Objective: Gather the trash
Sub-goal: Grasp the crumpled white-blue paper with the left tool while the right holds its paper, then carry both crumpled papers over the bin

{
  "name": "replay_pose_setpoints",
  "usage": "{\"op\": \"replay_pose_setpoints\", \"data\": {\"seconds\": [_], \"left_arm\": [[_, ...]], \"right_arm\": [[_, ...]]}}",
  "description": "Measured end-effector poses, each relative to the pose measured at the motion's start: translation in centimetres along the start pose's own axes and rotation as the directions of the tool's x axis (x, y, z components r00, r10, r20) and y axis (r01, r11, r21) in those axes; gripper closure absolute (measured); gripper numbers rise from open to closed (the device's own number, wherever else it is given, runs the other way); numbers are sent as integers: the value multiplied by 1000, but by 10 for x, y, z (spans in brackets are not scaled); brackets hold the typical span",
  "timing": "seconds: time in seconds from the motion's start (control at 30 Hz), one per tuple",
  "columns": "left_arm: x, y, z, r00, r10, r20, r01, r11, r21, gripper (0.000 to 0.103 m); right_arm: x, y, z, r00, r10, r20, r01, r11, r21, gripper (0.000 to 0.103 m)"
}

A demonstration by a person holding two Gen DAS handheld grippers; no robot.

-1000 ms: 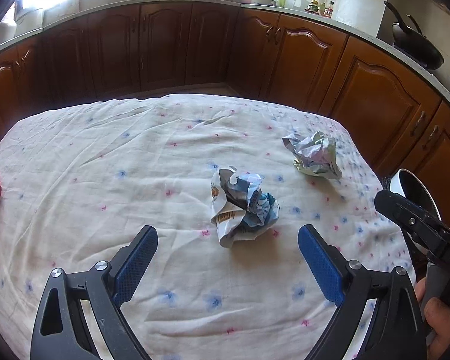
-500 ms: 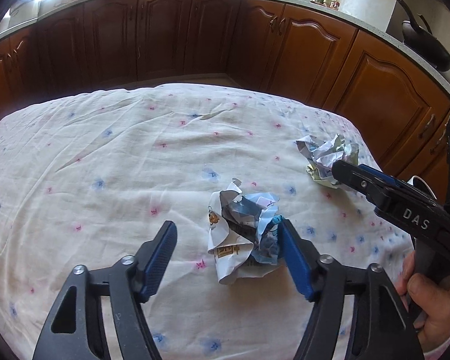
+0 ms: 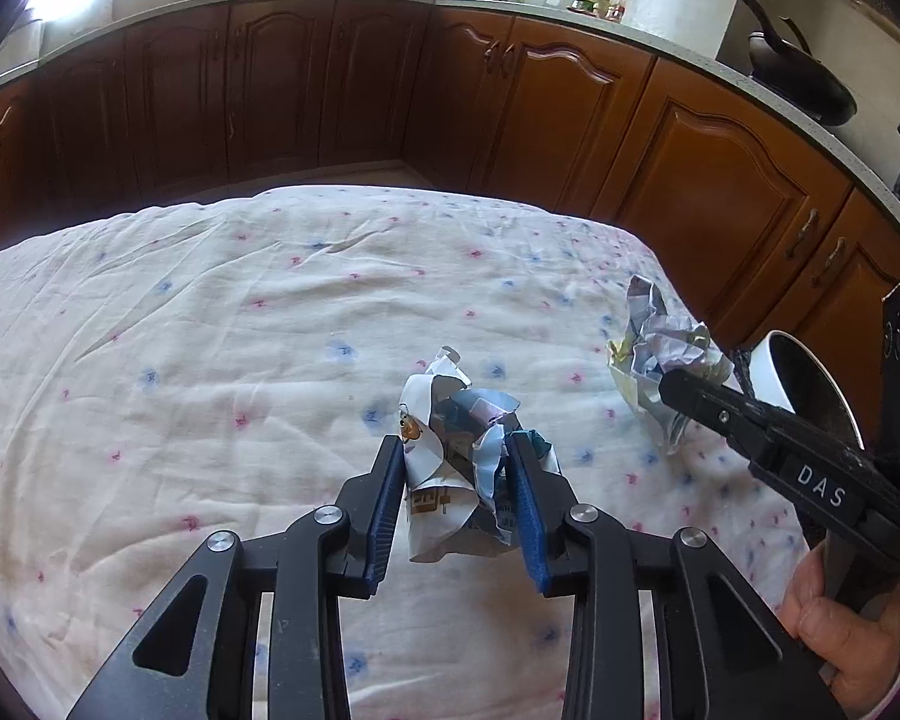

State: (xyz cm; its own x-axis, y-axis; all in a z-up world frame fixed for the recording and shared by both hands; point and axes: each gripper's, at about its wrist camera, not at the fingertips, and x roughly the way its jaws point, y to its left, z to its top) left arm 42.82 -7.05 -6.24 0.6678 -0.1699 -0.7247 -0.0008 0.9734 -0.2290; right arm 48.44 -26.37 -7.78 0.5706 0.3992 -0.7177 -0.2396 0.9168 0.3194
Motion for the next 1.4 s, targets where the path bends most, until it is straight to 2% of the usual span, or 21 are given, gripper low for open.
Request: {"op": "replay_pose_setpoints", "data": {"seconds": [0.23,0.73,1.4], "left_arm": [[-13,-26,-9,999,-37,2,37,998,56,70],[-25,-81,-27,996,-90,-28,94,982,164,70],[-26,-139,-26,991,-127,-42,134,955,265,70]], "right_arm": [[-40,-3,-24,1000,5,30,-6,999,43,83],[-113,-34,-54,993,-54,105,40,991,125,83],[-167,-81,-76,978,-135,156,100,972,213,83]]}}
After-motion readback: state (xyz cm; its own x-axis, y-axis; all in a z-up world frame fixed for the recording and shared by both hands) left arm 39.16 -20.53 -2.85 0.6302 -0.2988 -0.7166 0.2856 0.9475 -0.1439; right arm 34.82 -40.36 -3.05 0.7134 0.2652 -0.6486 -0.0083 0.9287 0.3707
